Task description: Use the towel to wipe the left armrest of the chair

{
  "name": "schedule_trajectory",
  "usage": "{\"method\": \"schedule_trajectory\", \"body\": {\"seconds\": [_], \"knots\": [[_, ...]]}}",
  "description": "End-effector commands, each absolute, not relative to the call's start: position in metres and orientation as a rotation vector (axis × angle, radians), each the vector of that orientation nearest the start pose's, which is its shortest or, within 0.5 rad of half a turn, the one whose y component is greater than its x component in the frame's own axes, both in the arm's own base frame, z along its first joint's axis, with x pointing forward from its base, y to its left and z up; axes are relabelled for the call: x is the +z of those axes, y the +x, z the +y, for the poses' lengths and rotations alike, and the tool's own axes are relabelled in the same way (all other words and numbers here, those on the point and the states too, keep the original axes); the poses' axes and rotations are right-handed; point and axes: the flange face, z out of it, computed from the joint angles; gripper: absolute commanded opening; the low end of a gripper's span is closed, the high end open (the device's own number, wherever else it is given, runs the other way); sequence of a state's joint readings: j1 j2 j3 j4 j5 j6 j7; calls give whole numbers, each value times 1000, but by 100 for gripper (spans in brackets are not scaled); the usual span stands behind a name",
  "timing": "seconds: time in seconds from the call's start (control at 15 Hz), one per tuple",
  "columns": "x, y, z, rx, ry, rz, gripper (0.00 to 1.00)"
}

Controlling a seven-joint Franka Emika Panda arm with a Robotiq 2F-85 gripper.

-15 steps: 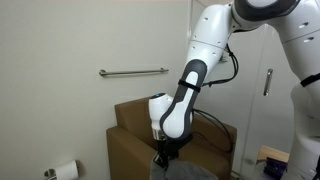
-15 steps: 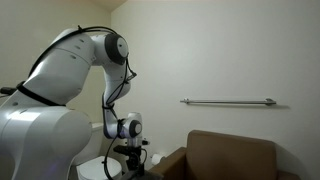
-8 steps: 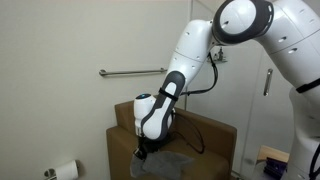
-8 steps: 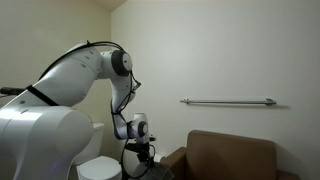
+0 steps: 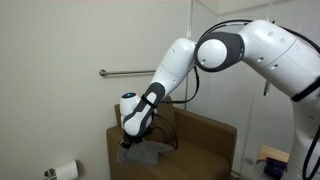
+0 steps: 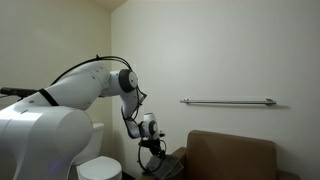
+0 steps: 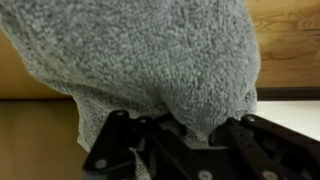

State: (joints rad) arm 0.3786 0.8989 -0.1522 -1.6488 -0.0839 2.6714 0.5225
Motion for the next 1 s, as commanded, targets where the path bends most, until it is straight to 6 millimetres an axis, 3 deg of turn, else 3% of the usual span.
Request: {"method": "schedule_trajectory", "body": {"seconds": [0.0, 0.13, 0.4, 0.93], "knots": [[98, 690, 148, -278, -3215, 290, 6], [98, 689, 145, -262, -3195, 309, 6], [101, 667, 143, -233, -3156, 346, 6], [129, 588, 149, -205, -3163, 363, 6]]}}
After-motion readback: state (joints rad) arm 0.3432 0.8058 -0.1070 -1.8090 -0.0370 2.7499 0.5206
